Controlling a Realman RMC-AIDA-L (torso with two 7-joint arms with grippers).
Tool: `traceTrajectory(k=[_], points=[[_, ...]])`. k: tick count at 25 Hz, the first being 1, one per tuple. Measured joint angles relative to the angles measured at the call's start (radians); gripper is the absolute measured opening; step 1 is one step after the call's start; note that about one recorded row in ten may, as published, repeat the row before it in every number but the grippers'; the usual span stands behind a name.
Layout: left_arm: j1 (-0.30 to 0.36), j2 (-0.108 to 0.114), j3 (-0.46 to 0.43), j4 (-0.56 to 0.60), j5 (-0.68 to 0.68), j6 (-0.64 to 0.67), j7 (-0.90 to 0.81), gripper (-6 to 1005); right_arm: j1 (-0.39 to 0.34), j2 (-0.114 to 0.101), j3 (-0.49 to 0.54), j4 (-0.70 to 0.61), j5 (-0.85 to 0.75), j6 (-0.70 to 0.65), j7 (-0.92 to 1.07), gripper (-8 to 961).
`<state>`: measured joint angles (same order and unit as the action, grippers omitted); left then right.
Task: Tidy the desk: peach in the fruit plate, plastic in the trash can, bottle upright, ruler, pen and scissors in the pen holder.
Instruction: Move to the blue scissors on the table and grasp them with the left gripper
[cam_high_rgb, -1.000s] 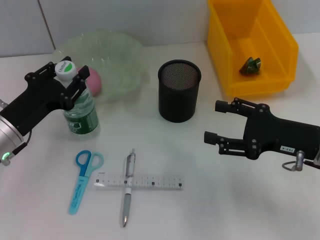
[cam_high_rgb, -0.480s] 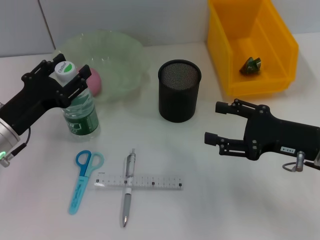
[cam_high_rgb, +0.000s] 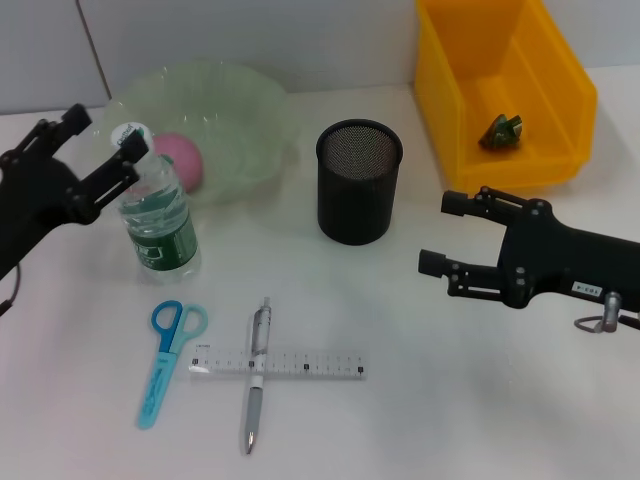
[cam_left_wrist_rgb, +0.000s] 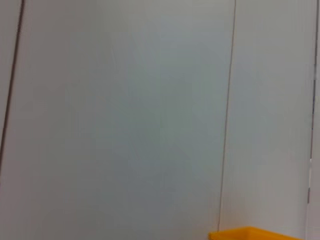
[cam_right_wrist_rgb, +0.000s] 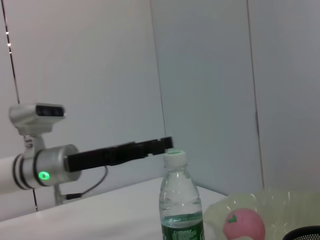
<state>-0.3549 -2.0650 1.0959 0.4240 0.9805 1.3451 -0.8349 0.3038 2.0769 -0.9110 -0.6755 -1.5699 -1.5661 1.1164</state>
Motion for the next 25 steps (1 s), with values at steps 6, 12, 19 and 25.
traceTrajectory(k=[6,12,19,25], points=[[0.157,0.002,0.108,0.224,0.009,0.004,-0.152,808,0.002,0.000,0.012,-0.016,0.001,0.002,0.008,824],[0.336,-0.004,0.231,0.583,0.158,-0.200,-0.445,809,-0.002,-0.002,0.015,-0.059,-0.018,-0.002,0.047,824],[0.485,-0.001,0.368,1.033,0.568,-0.469,-1.036,808,0.011,-0.019,0.063,-0.073,-0.034,0.000,0.105,824],[0.488,-0.004,0.458,1.345,1.174,-0.441,-1.674,809,0.040,-0.040,0.092,-0.071,-0.048,0.016,0.182,824]])
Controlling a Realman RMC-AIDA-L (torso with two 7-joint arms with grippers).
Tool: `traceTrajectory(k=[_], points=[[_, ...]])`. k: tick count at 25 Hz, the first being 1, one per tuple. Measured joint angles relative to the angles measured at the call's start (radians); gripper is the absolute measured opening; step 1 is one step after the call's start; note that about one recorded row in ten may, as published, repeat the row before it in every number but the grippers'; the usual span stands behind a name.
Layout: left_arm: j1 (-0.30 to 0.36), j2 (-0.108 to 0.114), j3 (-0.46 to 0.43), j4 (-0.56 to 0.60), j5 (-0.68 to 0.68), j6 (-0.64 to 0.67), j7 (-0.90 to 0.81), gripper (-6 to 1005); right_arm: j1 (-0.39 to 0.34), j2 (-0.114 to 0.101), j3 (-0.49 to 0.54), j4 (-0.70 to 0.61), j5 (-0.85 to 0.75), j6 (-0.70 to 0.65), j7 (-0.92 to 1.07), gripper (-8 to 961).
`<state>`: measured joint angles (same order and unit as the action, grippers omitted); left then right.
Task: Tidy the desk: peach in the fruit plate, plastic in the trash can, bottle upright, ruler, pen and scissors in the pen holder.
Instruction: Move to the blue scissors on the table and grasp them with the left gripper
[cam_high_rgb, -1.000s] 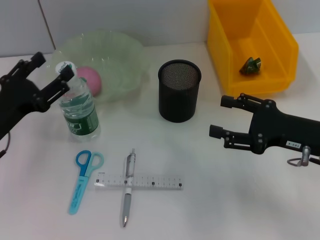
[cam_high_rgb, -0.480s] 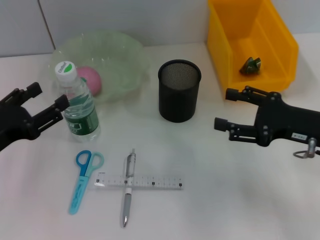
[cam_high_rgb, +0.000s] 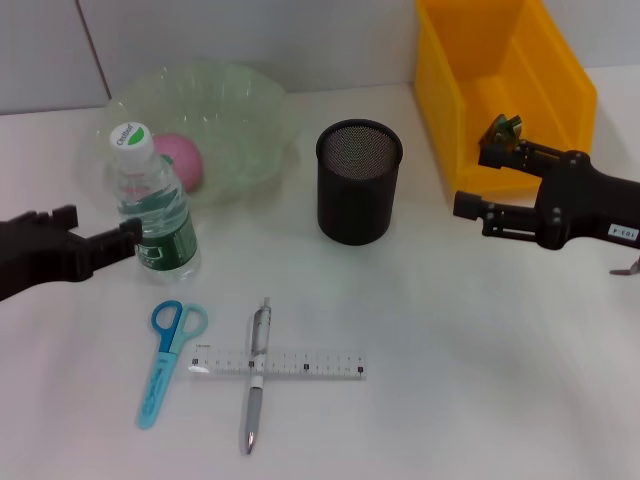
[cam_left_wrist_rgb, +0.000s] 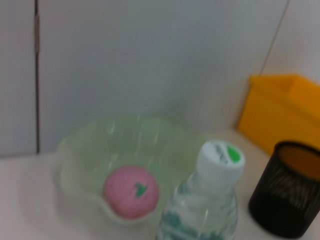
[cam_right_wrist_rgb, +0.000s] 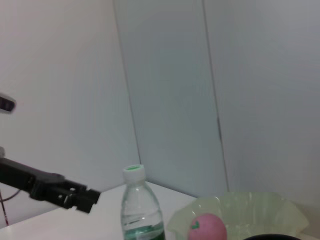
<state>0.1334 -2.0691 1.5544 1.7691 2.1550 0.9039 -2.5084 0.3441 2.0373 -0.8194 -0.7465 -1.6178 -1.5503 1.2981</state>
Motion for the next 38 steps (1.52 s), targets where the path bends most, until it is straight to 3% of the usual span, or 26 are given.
traceTrajectory(k=[2,3,7,12,13,16,18,23,38], points=[[-0.011,0.000,0.009,0.030,0.075,0.027,-0.088,809,0.003,-0.004,0.002,0.002,-0.001,0.005,0.006,824],[-0.041,0.000,0.016,0.079,0.201,0.109,-0.240,809,0.005,-0.005,0.007,0.002,-0.001,0.011,0.011,824],[-0.087,-0.005,0.015,0.123,0.298,0.248,-0.354,809,0.007,-0.006,0.011,0.000,-0.003,0.020,0.025,824],[-0.165,-0.010,0.011,0.153,0.323,0.431,-0.371,808,0.013,-0.008,0.011,-0.001,-0.045,0.023,0.035,824],[-0.207,-0.011,0.015,0.157,0.342,0.504,-0.372,808,0.013,-0.008,0.011,-0.002,-0.056,0.021,0.036,824],[-0.236,-0.011,0.018,0.158,0.364,0.551,-0.372,808,0.019,-0.010,0.011,-0.006,-0.073,0.019,0.041,824],[-0.311,-0.011,0.045,0.159,0.418,0.645,-0.374,808,0.021,-0.012,0.011,-0.006,-0.078,0.019,0.051,824],[-0.354,-0.011,0.051,0.160,0.451,0.685,-0.374,808,0.021,-0.013,0.011,-0.007,-0.079,0.018,0.059,824],[-0.402,-0.008,0.073,0.134,0.487,0.714,-0.372,809,0.028,-0.011,0.011,-0.003,-0.079,0.030,0.063,824]])
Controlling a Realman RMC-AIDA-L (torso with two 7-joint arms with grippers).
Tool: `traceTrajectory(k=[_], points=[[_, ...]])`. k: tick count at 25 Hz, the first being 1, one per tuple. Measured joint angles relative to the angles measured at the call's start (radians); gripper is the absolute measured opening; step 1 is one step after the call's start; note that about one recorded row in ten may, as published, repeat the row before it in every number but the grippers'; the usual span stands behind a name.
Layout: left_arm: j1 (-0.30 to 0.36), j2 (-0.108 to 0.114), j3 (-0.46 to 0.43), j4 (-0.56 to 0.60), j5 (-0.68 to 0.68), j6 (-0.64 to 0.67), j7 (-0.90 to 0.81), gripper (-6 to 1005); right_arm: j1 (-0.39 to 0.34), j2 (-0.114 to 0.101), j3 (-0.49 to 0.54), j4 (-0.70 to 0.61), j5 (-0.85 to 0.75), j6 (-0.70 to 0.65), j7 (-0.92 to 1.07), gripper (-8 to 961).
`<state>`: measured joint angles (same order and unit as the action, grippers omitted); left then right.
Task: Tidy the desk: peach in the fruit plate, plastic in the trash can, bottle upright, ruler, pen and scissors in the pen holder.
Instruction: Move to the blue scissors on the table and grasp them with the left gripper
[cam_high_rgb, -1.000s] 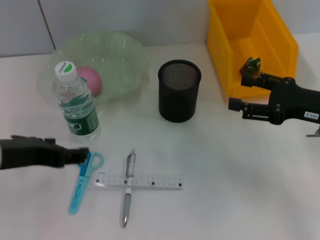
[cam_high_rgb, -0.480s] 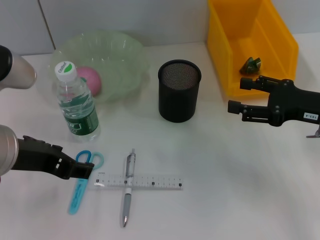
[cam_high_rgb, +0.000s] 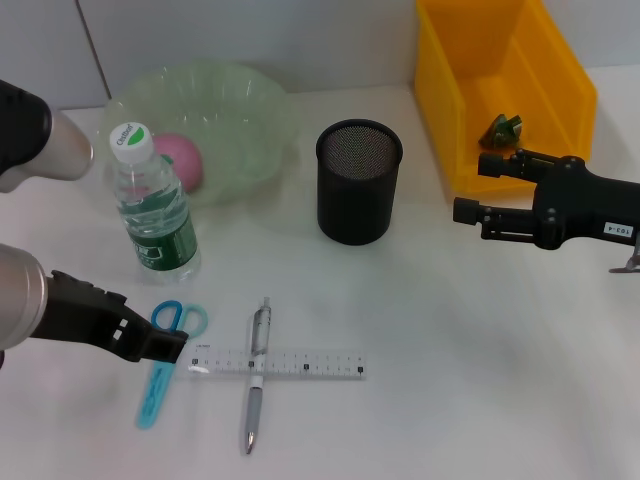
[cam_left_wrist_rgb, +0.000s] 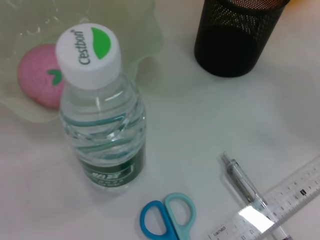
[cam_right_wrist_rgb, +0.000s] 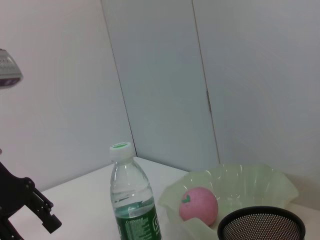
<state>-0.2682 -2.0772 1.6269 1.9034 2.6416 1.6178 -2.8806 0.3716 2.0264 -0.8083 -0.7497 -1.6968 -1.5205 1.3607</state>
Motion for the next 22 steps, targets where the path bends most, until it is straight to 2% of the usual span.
traceTrajectory(k=[7,14,16,18,19,20,22], points=[[-0.008,0.001,0.001,-0.008,0.002,0.005,0.001,806,0.000,0.000,0.000,0.000,0.000,0.000,0.000,825],[-0.013,0.005,0.005,-0.007,-0.013,-0.004,0.075,804,0.000,0.001,0.001,0.000,0.001,0.001,-0.002,825],[-0.029,0.006,-0.021,-0.004,-0.094,-0.002,0.253,804,0.001,0.003,0.001,0.001,0.003,0.000,-0.003,824],[-0.034,0.006,-0.030,-0.004,-0.116,0.001,0.291,804,0.001,0.005,0.002,0.001,0.005,0.000,-0.005,824],[-0.067,0.009,-0.084,-0.004,-0.223,0.034,0.496,804,0.000,0.007,0.002,0.000,0.006,0.001,-0.005,824],[-0.094,0.010,-0.100,-0.005,-0.255,0.067,0.613,804,-0.003,0.011,0.002,-0.002,0.009,-0.001,-0.006,824],[-0.114,0.010,-0.103,-0.006,-0.263,0.091,0.679,804,-0.005,0.013,0.002,-0.002,0.010,-0.004,-0.007,824]])
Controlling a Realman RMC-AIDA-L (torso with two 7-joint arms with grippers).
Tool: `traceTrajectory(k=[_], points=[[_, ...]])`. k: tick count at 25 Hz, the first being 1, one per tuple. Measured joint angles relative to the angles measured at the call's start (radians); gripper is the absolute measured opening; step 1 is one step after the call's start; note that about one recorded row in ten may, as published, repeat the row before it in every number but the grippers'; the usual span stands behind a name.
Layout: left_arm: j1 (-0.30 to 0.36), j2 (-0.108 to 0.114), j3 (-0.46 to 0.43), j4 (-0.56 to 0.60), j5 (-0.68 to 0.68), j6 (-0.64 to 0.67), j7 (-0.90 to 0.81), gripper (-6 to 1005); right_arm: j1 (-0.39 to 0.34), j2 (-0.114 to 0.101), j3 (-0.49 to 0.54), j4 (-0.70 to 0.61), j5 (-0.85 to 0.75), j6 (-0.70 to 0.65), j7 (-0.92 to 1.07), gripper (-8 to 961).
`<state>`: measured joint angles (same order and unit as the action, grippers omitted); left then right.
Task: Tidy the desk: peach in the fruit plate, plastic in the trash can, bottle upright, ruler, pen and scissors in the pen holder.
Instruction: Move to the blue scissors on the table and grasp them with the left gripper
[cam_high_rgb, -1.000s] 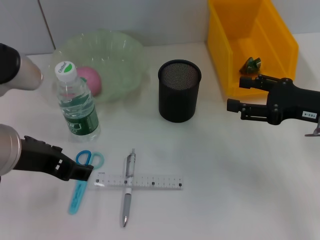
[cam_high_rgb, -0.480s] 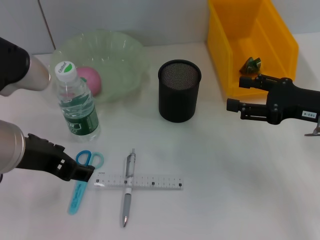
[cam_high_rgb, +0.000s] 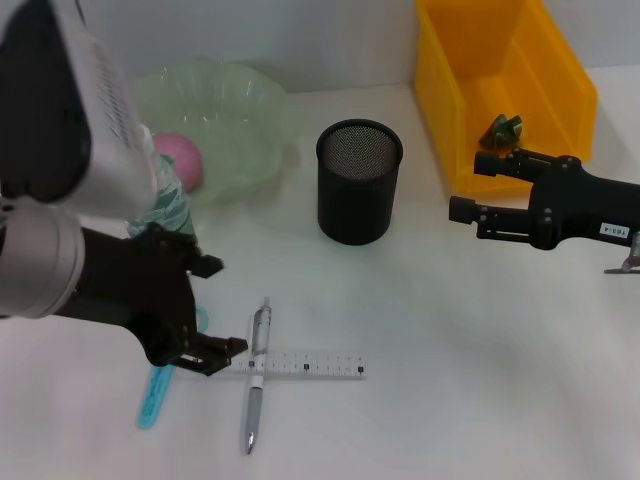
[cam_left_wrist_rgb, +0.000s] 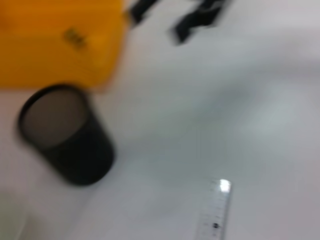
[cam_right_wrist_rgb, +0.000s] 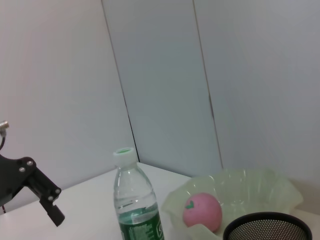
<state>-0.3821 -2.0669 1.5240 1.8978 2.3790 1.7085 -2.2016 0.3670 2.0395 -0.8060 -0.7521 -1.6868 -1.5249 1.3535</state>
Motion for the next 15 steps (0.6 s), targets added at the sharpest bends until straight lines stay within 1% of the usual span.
traceTrajectory(k=[1,2,3,4,6,7,8,9,12,13,15], points=[[-0.010,0.000,0.001,-0.001,0.000,0.014,0.031,804,-0.001,0.002,0.000,0.000,0.001,-0.003,-0.001,824],[-0.033,-0.001,0.004,-0.004,-0.002,0.043,0.101,804,-0.001,0.003,0.001,-0.001,0.002,-0.005,-0.001,824],[-0.062,-0.001,0.020,-0.015,-0.017,0.080,0.209,803,-0.003,0.007,0.001,-0.001,0.003,-0.007,-0.001,824],[-0.062,-0.001,0.020,-0.015,-0.017,0.080,0.209,803,-0.003,0.007,0.001,-0.001,0.003,-0.007,-0.001,824],[-0.107,0.005,0.053,-0.040,-0.053,0.125,0.365,803,-0.008,0.015,0.004,-0.002,0.015,-0.009,-0.002,825],[-0.107,0.005,0.053,-0.040,-0.053,0.125,0.365,803,-0.008,0.015,0.004,-0.002,0.015,-0.009,-0.002,825],[-0.130,0.006,0.076,-0.048,-0.061,0.154,0.430,803,-0.008,0.020,0.008,-0.003,0.027,-0.016,-0.002,825],[-0.135,0.006,0.083,-0.048,-0.061,0.160,0.447,803,-0.008,0.020,0.008,-0.003,0.027,-0.016,-0.002,825],[-0.162,0.010,0.154,-0.035,-0.068,0.196,0.573,803,-0.004,0.023,0.012,-0.004,0.030,-0.027,-0.001,824],[-0.163,0.011,0.158,-0.034,-0.069,0.198,0.589,803,0.001,0.023,0.013,-0.006,0.030,-0.030,0.005,824],[-0.162,0.013,0.160,-0.030,-0.081,0.204,0.692,802,0.002,0.023,0.013,-0.008,0.030,-0.031,0.010,824]])
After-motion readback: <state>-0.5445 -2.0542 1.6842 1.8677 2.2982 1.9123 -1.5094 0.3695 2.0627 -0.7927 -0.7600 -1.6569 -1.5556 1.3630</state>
